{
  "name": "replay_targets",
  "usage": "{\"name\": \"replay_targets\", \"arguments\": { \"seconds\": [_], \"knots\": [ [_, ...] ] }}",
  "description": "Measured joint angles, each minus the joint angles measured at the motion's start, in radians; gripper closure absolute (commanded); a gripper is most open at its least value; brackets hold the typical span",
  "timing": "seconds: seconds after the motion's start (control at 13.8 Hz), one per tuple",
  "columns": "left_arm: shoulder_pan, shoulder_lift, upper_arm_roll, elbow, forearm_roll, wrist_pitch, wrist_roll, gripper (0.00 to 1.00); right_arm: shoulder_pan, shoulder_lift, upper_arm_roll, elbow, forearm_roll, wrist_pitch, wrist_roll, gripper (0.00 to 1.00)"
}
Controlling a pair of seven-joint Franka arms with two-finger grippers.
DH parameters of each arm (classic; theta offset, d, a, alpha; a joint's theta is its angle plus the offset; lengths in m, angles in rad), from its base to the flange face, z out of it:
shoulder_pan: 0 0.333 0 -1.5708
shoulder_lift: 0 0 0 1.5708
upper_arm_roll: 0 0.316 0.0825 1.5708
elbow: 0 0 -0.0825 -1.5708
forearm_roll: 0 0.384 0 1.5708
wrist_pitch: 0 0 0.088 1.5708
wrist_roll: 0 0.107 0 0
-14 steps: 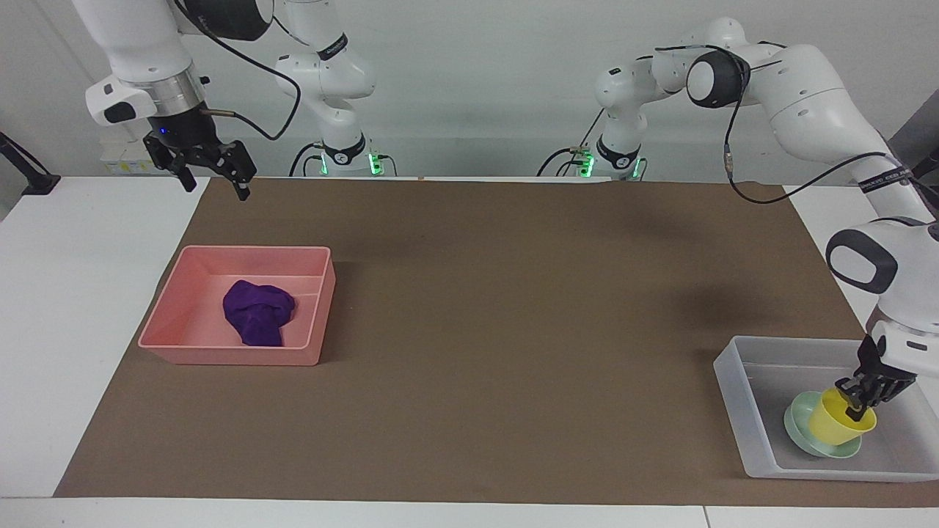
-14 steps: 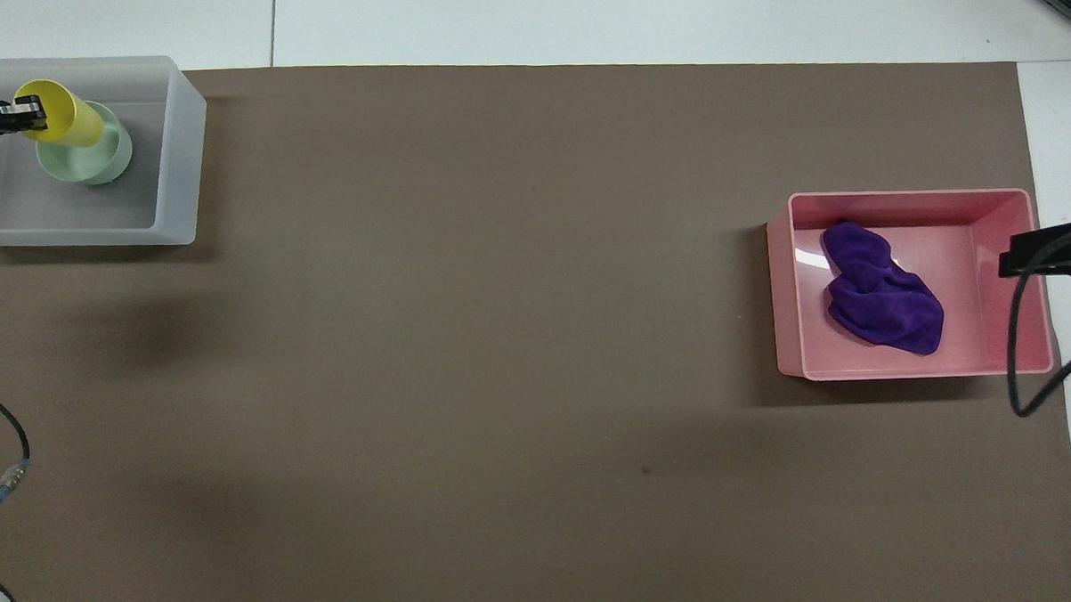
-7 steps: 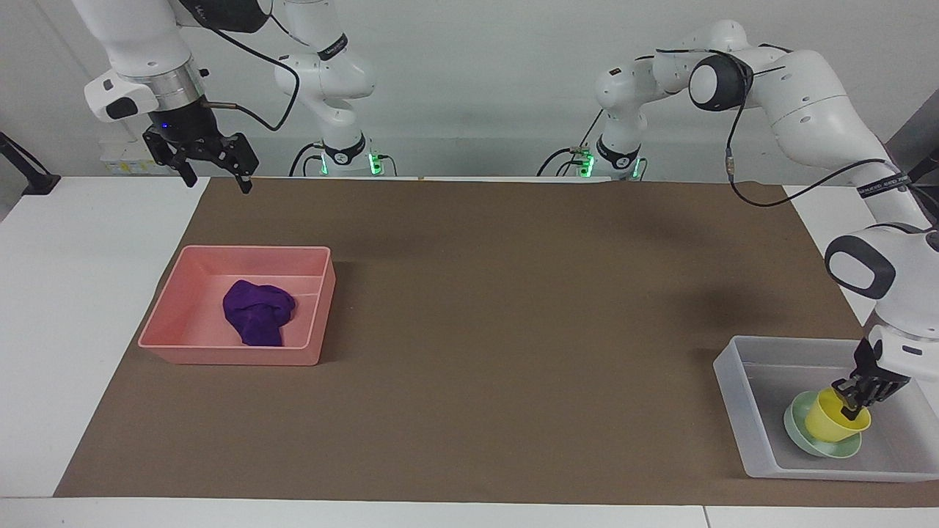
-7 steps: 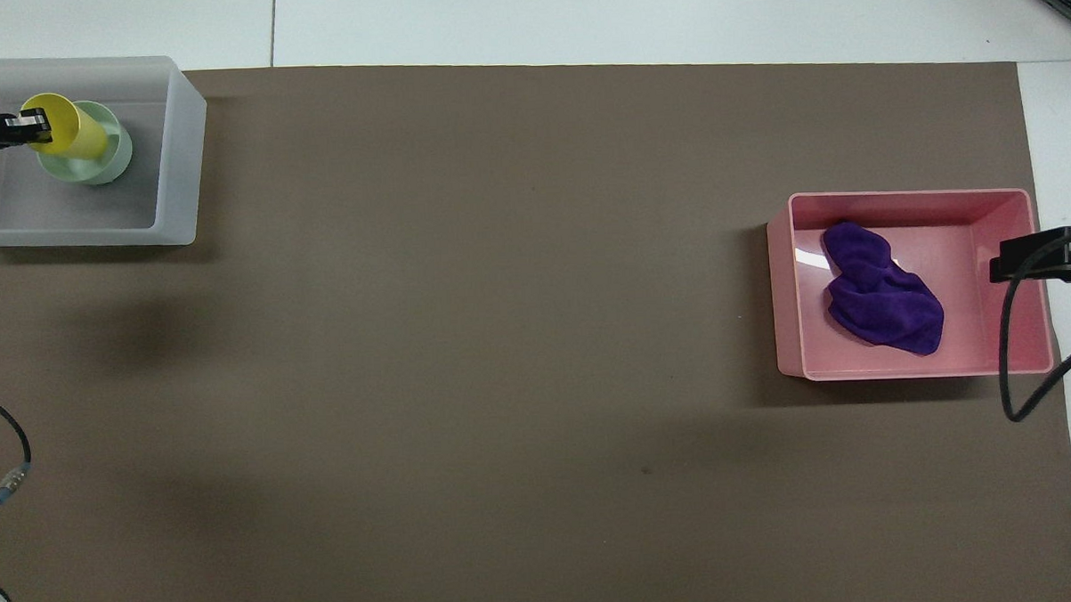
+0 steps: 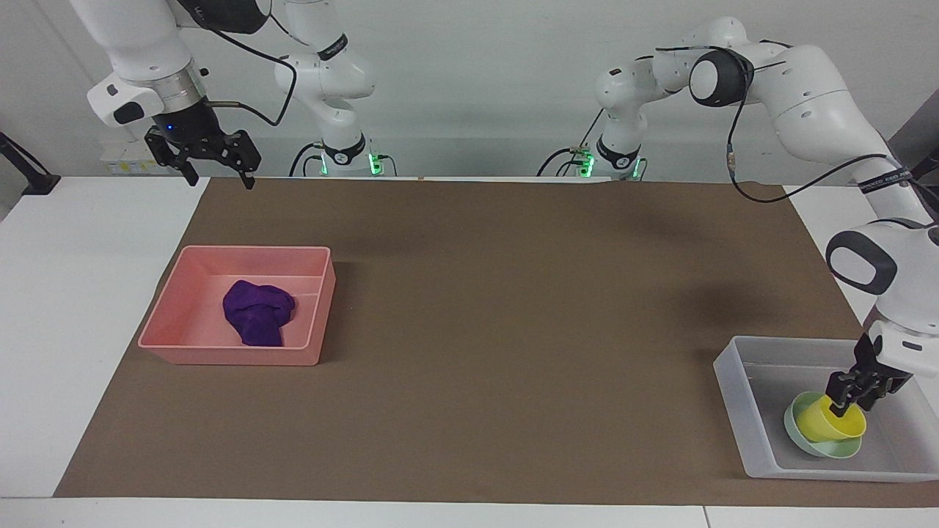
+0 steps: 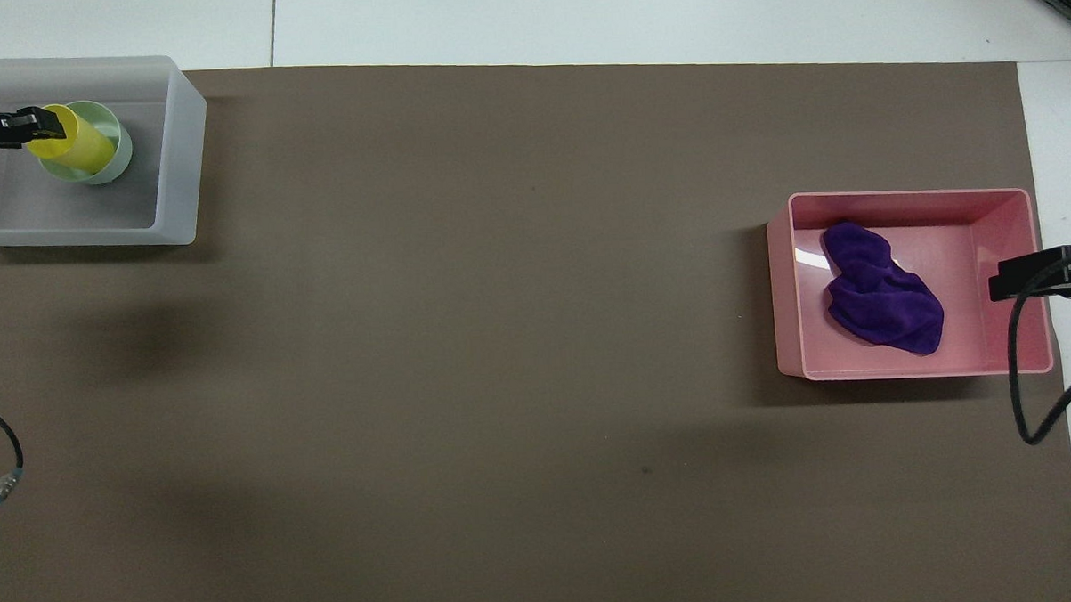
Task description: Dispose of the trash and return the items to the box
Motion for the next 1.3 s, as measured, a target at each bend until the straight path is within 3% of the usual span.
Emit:
{"name": "replay_targets", "arguments": {
  "seconds": [0.22,0.58,0.8,1.01,1.3],
  "knots": [
    [-0.030,-0.115,-0.011,-0.068,0.000,-0.040,0.004,0.00,0.000,0.000,0.002,0.002,0.000,-0.014,0.011,0.00],
    [-0.155,-0.448,-0.017,-0.382,0.000,-0.087,-0.001,0.00,0.007,0.000,0.017,0.013,0.003,-0.014,0.042,0.00],
    [-0.210,-0.630,-0.018,-0.523,0.000,-0.179,-0.014,0.00,0.013,0.000,0.019,0.012,0.003,-0.014,0.049,0.00],
    [-0.223,-0.720,-0.018,-0.526,0.000,-0.354,-0.015,0.00,0.013,0.000,0.019,0.012,0.003,-0.014,0.049,0.00],
    [-0.223,-0.723,-0.016,-0.433,0.000,-0.505,-0.015,0.00,0.013,0.000,0.019,0.012,0.003,-0.015,0.048,0.00]
  ]
}}
